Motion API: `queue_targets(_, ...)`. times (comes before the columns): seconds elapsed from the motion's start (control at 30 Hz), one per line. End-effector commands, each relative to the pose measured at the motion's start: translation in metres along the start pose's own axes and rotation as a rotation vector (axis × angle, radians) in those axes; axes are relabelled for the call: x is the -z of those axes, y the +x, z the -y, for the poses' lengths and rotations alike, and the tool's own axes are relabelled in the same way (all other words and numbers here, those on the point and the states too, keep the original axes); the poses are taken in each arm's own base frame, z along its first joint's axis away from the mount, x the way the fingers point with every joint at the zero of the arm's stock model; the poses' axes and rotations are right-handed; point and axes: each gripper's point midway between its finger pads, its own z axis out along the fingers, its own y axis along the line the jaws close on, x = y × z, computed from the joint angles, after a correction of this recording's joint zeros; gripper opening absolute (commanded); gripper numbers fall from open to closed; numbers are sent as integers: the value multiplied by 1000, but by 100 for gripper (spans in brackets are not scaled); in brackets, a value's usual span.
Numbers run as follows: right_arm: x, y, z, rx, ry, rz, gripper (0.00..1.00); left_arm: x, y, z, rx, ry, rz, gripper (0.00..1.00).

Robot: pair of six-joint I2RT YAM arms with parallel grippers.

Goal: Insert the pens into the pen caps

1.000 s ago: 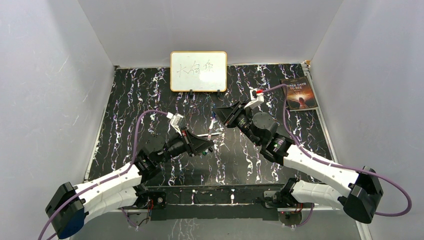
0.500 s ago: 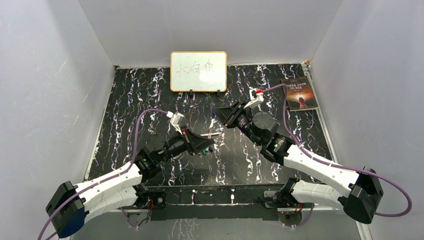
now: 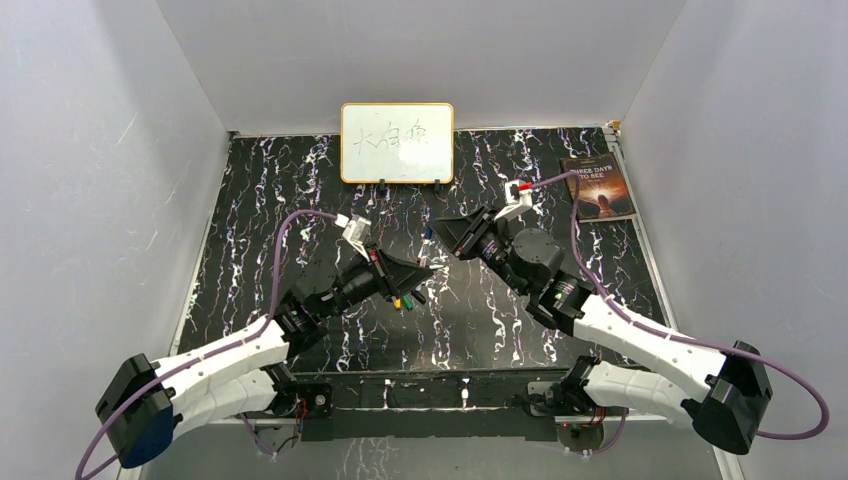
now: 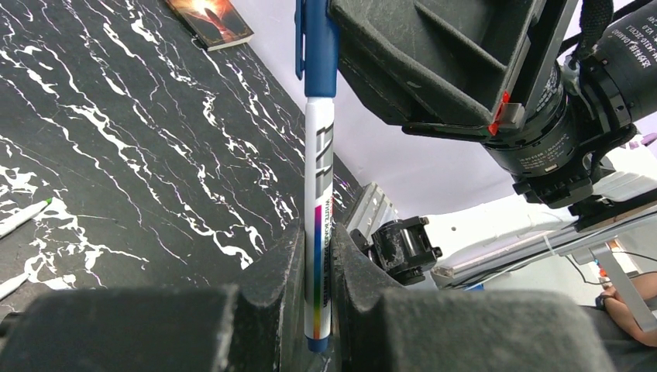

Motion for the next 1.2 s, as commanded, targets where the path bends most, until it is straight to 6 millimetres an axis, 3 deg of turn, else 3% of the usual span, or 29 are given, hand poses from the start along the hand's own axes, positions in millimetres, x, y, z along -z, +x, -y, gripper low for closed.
queue_targets(0.0,5,1,-5,-8,-31,0,0,-8,-40,18,-83,19,125,0)
queue_targets(0.13,7,6,2,-2,-18,-15,0,-18,-47,21,-190,9,107,0)
queue_targets(0.3,8,6,6,71,12,-32,0,-30,-54,10,-428,-59,34,0)
queue_targets(0.57,9,-5,7,208,46,-41,0,-29,-52,-6,-727,-87,-68,0)
queue_targets(1.03,8,-29,-10,235,40,2,0,-25,-47,-8,-777,-65,-83,0)
queue_targets(1.17,7,-33,-12,237,38,17,7,-24,-40,-16,-779,-86,-124,0)
